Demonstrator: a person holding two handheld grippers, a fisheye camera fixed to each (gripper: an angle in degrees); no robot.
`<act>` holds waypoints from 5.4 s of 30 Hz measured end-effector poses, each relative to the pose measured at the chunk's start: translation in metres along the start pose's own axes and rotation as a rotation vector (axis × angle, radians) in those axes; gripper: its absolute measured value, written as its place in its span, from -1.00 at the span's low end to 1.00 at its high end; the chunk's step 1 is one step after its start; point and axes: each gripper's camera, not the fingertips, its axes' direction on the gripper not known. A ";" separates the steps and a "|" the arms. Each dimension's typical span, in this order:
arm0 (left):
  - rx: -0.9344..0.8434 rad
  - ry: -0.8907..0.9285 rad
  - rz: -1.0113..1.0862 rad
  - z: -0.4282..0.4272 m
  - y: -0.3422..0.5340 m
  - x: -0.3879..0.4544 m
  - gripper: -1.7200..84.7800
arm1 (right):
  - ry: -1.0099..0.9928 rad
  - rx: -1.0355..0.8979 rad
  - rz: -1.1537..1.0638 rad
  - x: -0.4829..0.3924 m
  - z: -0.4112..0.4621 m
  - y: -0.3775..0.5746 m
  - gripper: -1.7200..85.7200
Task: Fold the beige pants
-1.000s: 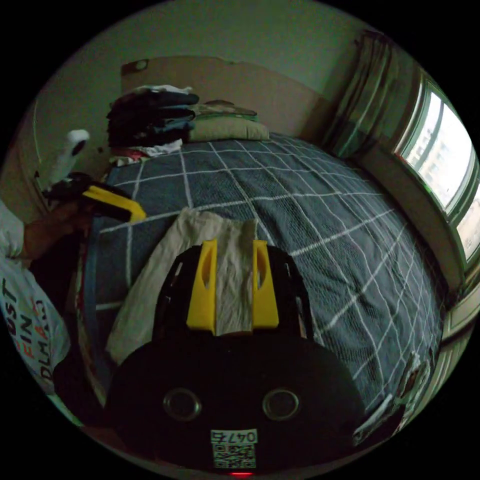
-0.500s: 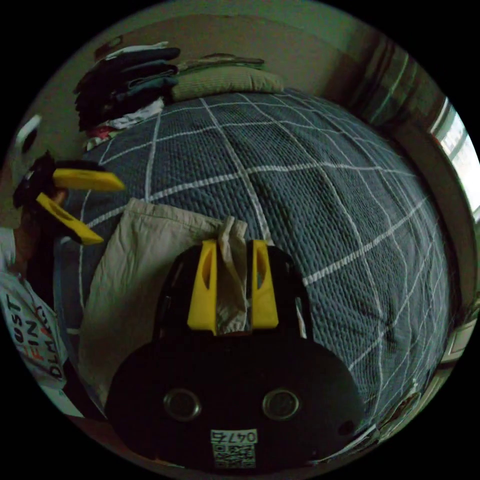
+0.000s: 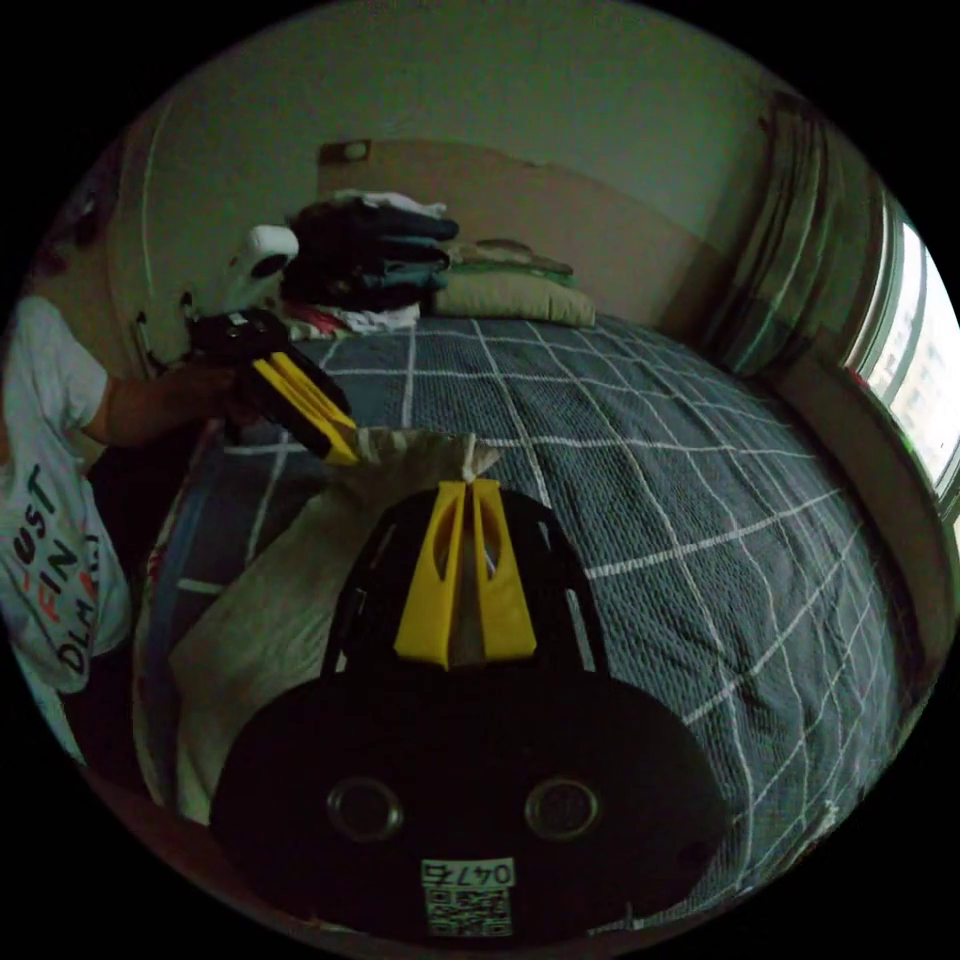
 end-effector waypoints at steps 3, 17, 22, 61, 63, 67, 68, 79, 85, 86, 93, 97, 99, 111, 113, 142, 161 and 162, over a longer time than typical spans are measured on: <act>0.029 0.132 0.065 -0.010 0.003 0.046 -0.97 | -0.098 0.085 0.049 0.006 -0.052 0.029 -0.96; -0.136 0.218 0.120 0.123 0.028 0.241 -0.97 | -0.122 -0.062 0.338 -0.013 -0.176 0.204 -0.94; -0.151 0.204 0.147 0.140 0.031 0.269 -0.97 | -0.007 -0.159 0.469 -0.027 -0.210 0.246 -0.87; -0.152 0.396 0.231 0.194 0.023 0.431 -0.98 | 0.425 -0.187 0.438 -0.232 -0.370 0.292 -0.92; -0.182 0.393 0.232 0.201 0.027 0.439 -0.98 | 0.448 -0.163 0.461 -0.237 -0.376 0.298 -0.92; -0.206 0.331 0.273 0.203 0.033 0.455 -0.97 | 0.437 -0.092 0.476 -0.241 -0.376 0.295 -0.93; -0.207 0.315 0.285 0.202 0.032 0.459 -0.96 | 0.439 -0.108 0.473 -0.241 -0.371 0.294 -0.93; -0.218 0.364 0.392 0.151 0.064 0.472 -0.75 | 0.422 -0.176 0.549 -0.245 -0.325 0.328 -0.92; -0.096 0.133 0.187 0.084 0.044 0.372 -0.85 | 0.476 -0.081 0.466 -0.282 -0.345 0.289 -0.89; -0.111 0.046 0.137 0.082 0.036 0.353 -0.86 | 0.474 -0.091 0.450 -0.287 -0.341 0.285 -0.89; -0.256 -0.068 0.109 0.110 0.020 0.318 -0.80 | 0.396 -0.230 0.422 -0.310 -0.270 0.294 -0.85; -0.194 -0.038 0.063 0.080 0.037 0.303 -0.78 | 0.385 -0.121 0.540 -0.303 -0.280 0.295 -0.82; -0.108 -0.027 0.033 0.050 0.038 0.292 -0.77 | 0.442 -0.024 0.604 -0.297 -0.292 0.295 -0.81; -0.243 -0.018 -0.036 0.016 0.044 0.222 -0.68 | 0.518 -0.227 0.940 -0.242 -0.169 0.289 -0.56; -0.240 -0.030 -0.011 -0.003 0.050 0.219 -0.72 | 0.471 -0.227 0.979 -0.242 -0.149 0.290 -0.56; 0.336 -0.360 -0.006 -0.569 0.188 0.022 -0.98 | 0.527 0.050 0.144 -0.418 0.139 -0.224 -0.93; 0.396 -0.632 -0.432 -0.894 0.258 -0.308 -0.97 | 0.354 0.068 -0.107 -0.469 0.517 -0.718 -0.93; 0.387 -0.630 -0.446 -0.892 0.260 -0.319 -0.96 | 0.330 0.047 -0.086 -0.465 0.545 -0.725 -0.92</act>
